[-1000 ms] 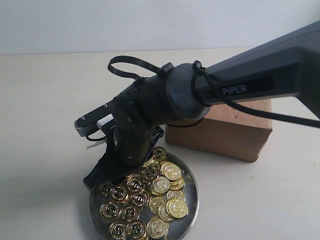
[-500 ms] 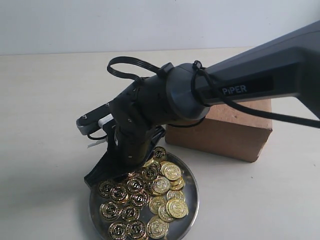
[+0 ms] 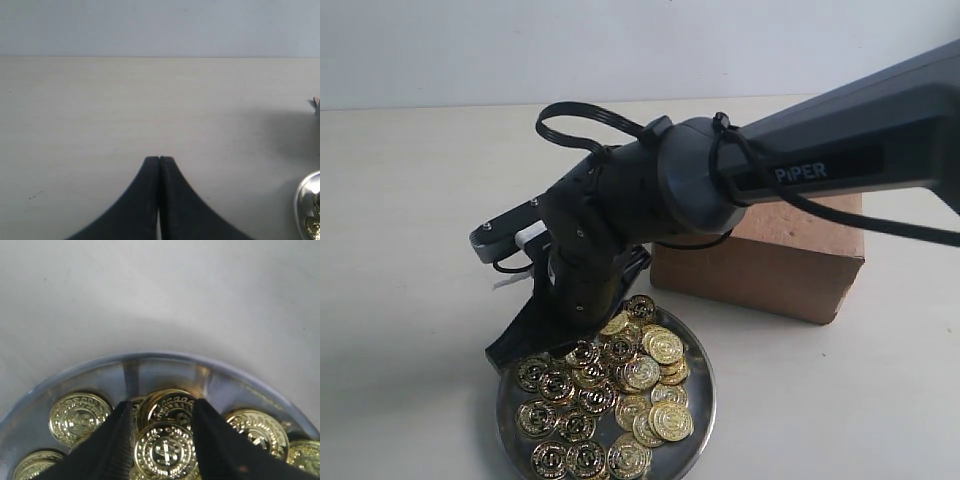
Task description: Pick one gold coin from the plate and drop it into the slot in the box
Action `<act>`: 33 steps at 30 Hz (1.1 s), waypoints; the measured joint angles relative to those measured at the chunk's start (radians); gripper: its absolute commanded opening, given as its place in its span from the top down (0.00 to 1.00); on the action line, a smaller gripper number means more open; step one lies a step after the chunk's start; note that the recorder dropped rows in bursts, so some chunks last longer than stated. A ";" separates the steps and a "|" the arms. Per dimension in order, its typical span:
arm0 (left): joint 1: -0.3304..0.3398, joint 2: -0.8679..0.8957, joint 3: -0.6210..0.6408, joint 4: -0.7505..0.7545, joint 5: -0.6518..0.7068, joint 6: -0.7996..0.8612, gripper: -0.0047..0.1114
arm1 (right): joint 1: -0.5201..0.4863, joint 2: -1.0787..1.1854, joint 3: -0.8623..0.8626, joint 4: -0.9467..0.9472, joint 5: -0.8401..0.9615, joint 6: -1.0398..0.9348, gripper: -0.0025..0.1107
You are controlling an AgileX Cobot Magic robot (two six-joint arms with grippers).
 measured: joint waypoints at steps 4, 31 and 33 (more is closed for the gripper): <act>0.000 0.000 0.000 0.000 0.000 0.000 0.96 | 0.000 0.000 0.000 0.000 0.039 0.000 0.65; 0.000 0.000 0.000 0.000 0.000 0.000 0.96 | 0.000 -0.002 0.000 0.010 0.086 0.000 0.60; 0.000 0.000 0.000 0.000 0.000 0.000 0.96 | 0.000 -0.002 0.000 0.010 0.086 0.000 0.60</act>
